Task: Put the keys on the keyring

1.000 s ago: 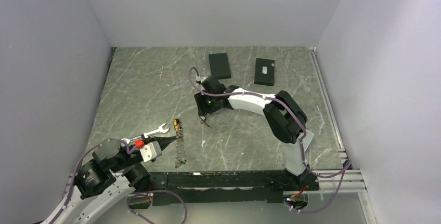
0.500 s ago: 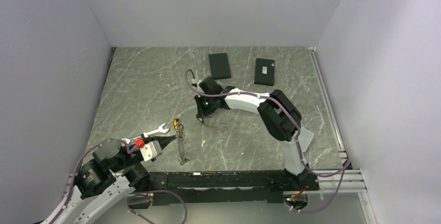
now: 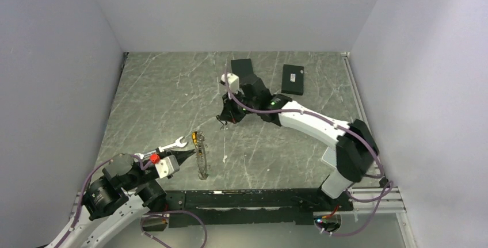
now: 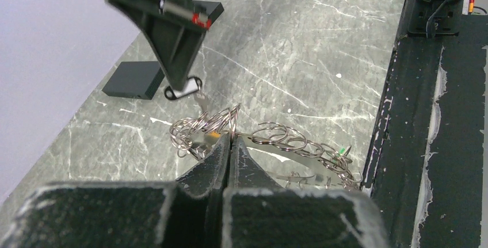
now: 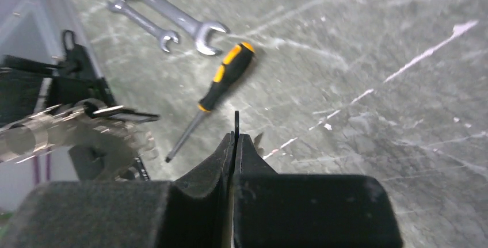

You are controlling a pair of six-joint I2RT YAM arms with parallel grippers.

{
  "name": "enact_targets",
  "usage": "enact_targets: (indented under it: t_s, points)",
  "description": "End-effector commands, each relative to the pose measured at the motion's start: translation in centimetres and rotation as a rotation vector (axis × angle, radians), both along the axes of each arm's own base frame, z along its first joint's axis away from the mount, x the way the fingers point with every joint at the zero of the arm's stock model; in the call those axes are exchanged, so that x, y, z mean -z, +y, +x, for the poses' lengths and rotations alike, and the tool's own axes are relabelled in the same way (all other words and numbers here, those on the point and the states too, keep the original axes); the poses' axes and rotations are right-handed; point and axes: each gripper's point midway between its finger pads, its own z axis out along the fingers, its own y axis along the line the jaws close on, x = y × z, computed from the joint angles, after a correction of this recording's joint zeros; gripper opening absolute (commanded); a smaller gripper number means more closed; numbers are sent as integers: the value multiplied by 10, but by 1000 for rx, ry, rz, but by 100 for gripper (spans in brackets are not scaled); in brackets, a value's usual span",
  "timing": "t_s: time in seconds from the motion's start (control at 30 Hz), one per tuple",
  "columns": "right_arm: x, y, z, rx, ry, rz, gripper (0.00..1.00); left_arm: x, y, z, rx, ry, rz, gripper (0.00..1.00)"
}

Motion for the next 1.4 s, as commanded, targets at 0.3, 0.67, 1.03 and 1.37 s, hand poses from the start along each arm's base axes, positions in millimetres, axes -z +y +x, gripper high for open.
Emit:
enact_targets:
  t_s: [0.3,0.67,1.03,1.37]
  points:
    - [29,-24,-8,195,220,63,0,-15,-3,3,-6,-34,-50,0]
    - [97,-47,25,348,298,-164,0,-15,-3,4,-6,-33,-51,0]
    - [116,-91,36,388,319,-116,24,-10,-6,8,-11,-20,-33,0]
    - [119,-134,49,509,277,-201,50,-7,-7,10,-14,-12,-20,0]
